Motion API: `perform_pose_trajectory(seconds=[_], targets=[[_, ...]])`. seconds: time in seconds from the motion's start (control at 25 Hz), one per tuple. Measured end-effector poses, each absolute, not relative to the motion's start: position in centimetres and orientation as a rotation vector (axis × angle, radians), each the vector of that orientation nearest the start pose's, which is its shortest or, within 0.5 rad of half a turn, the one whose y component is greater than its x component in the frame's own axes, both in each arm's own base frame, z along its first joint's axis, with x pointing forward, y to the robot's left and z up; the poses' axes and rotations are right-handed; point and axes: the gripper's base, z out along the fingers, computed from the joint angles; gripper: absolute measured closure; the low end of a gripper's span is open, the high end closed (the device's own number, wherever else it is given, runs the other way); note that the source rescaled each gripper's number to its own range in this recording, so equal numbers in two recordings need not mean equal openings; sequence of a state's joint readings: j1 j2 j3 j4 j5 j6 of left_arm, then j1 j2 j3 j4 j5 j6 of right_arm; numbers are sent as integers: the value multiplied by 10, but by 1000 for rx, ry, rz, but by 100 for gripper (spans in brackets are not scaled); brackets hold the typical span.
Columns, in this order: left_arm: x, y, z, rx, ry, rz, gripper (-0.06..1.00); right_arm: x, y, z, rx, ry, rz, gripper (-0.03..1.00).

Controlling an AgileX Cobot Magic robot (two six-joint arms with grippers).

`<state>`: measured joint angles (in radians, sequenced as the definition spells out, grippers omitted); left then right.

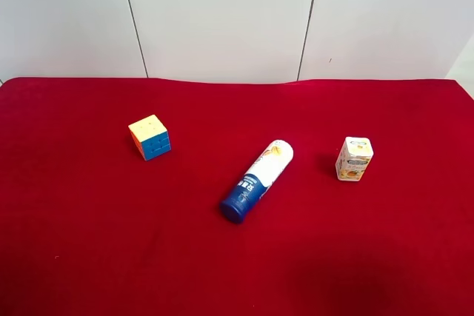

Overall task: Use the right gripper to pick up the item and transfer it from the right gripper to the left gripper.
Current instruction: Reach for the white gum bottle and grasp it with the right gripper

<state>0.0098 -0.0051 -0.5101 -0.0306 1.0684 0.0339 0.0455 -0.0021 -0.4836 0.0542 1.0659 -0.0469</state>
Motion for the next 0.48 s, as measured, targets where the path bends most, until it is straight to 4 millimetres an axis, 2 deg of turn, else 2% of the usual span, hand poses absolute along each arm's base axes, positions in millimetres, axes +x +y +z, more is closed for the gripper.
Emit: perform_pose_trajectory(seconds=[0.48], targets=[[-7,-3,279,26,2036,-9,-6,-4,4,272,-97,2061,64,-3]])
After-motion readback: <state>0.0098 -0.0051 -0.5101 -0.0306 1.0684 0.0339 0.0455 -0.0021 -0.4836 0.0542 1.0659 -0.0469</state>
